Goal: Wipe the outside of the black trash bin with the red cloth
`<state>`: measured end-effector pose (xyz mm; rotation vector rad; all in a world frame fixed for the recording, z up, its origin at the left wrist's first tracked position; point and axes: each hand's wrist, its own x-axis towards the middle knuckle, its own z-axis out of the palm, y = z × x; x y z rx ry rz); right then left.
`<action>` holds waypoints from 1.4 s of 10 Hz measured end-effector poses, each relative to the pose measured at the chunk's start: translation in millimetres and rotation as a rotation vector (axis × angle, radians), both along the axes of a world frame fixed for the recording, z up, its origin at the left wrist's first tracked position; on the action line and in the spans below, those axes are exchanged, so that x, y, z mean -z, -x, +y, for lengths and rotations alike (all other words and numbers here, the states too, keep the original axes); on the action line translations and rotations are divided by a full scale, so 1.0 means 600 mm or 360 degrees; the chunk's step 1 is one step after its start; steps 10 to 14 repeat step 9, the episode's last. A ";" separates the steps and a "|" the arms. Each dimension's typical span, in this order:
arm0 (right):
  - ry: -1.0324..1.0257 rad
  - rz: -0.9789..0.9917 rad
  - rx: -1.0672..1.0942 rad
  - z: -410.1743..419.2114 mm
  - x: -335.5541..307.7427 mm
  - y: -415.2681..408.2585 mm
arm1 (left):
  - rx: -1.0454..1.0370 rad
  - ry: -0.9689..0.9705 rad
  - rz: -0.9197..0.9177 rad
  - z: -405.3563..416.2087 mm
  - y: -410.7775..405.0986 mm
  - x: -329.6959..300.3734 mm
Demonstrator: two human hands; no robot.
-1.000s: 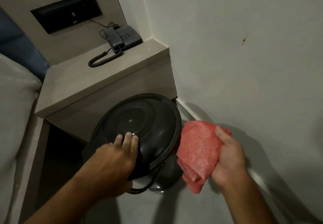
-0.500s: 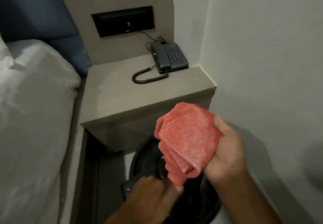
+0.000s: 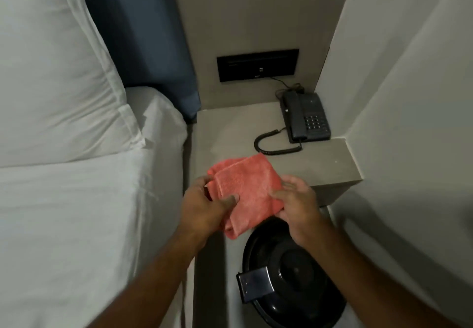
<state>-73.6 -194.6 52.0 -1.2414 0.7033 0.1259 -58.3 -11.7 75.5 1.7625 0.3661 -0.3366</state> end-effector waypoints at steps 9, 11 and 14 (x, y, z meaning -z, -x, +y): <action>0.0753 0.0254 -0.1007 0.011 0.198 -0.160 | 0.1214 -0.1266 -0.0110 -0.012 -0.199 0.235; 0.0753 0.0254 -0.1007 0.011 0.198 -0.160 | 0.1214 -0.1266 -0.0110 -0.012 -0.199 0.235; 0.0753 0.0254 -0.1007 0.011 0.198 -0.160 | 0.1214 -0.1266 -0.0110 -0.012 -0.199 0.235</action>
